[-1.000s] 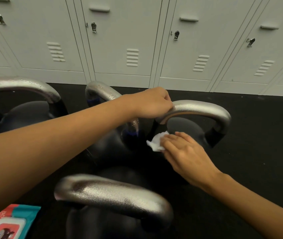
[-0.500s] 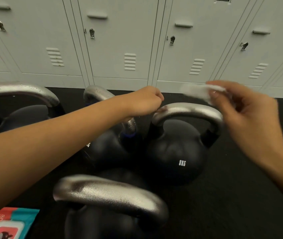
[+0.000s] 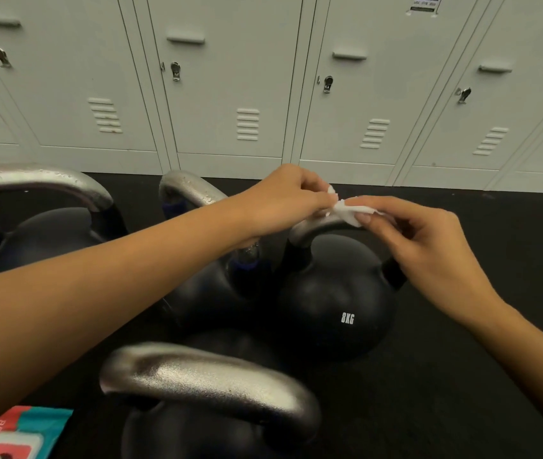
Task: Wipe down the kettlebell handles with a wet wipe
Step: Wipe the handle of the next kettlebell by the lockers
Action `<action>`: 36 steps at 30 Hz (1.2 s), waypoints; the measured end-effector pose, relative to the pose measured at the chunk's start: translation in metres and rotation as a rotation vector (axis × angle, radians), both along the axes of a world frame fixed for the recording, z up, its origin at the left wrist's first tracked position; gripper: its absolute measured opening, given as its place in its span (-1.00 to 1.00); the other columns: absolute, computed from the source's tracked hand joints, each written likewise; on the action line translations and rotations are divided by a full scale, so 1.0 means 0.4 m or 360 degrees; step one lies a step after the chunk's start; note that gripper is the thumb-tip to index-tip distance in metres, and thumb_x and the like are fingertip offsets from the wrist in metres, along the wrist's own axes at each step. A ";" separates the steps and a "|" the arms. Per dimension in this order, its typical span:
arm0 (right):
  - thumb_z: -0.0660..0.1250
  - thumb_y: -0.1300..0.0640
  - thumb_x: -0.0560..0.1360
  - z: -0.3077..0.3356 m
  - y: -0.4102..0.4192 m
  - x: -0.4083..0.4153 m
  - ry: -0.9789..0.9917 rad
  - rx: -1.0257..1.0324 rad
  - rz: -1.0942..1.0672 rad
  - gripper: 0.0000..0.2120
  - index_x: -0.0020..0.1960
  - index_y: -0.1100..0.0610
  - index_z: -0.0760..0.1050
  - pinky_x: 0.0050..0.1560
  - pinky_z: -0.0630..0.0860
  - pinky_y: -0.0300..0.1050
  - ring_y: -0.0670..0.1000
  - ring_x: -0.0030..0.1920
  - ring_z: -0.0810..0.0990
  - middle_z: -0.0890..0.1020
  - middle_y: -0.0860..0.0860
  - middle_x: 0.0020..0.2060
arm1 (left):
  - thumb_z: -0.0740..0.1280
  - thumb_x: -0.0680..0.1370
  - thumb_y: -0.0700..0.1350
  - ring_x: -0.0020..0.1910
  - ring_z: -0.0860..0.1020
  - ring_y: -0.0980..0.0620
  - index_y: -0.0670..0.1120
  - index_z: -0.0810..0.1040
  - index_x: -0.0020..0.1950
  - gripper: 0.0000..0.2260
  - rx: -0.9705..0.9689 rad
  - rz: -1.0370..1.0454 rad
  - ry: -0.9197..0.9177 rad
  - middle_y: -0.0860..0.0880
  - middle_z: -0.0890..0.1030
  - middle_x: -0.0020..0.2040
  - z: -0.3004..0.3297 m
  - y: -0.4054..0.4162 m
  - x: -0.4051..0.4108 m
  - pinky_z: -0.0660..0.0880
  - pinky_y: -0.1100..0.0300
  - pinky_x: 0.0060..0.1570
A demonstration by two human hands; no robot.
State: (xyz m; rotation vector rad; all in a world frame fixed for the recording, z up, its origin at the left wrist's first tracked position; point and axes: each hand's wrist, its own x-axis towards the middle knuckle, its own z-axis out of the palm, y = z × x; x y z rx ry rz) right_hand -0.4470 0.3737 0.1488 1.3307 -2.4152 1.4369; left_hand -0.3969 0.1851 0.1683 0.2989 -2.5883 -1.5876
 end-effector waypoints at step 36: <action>0.42 0.16 0.52 0.085 0.005 -0.049 -0.0542 -0.0559 -0.0351 -0.98 -0.08 0.07 0.63 -0.19 0.58 -0.20 -0.07 -0.20 0.66 0.70 0.01 -0.26 | 0.44 0.49 -0.15 -0.19 0.58 0.14 -0.17 0.65 0.00 -0.87 0.0481 -0.0111 0.0030 0.01 0.68 -0.15 0.029 0.001 -0.008 0.54 0.25 -0.09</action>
